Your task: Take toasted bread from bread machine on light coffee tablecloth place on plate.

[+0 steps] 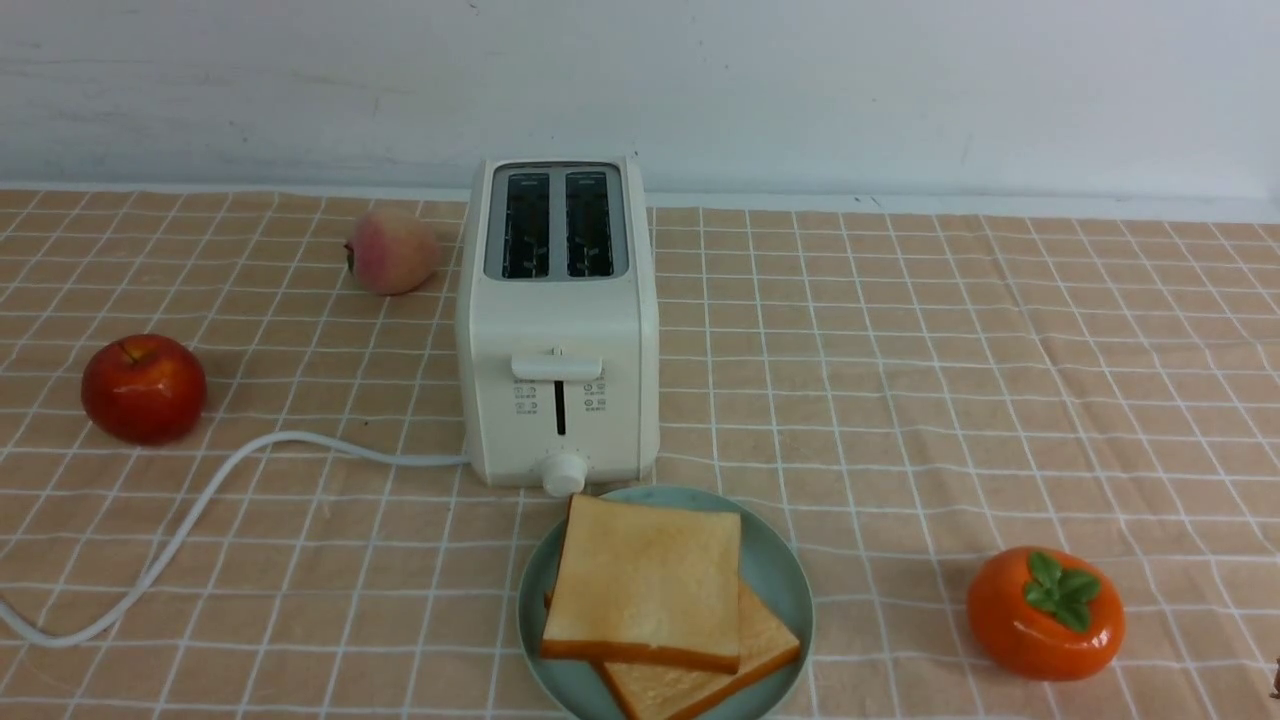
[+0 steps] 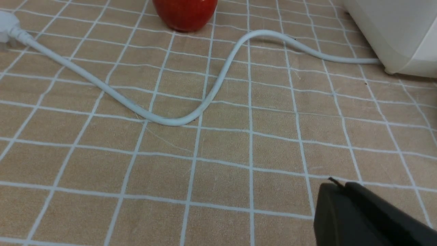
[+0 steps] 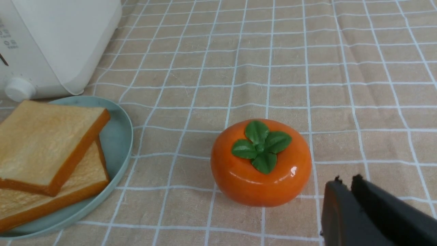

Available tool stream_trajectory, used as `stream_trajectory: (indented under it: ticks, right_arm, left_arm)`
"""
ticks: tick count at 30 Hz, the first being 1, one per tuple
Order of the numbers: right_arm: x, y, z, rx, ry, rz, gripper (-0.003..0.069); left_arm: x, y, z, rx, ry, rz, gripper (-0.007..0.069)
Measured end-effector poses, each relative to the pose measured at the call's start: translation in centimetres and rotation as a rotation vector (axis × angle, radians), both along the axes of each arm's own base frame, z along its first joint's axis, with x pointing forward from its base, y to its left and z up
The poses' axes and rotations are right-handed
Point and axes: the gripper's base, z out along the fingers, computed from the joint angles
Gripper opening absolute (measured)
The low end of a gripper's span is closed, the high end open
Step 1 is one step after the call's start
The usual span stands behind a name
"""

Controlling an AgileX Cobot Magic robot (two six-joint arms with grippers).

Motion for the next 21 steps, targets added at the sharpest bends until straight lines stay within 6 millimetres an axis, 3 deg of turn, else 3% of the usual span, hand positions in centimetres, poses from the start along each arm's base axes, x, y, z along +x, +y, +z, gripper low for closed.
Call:
stream_trajectory:
  ticks: [12, 21]
  right_arm:
    - [0.0, 0.0, 0.0, 0.0, 0.0, 0.0, 0.007]
    - [-1.4, -0.2, 0.9, 0.017, -0.102, 0.002, 0.0083]
  left_arm:
    - [0.0, 0.0, 0.0, -0.002, 0.0, 0.0, 0.0016]
    - [0.0, 0.0, 0.0, -0.003, 0.0, 0.0, 0.002]
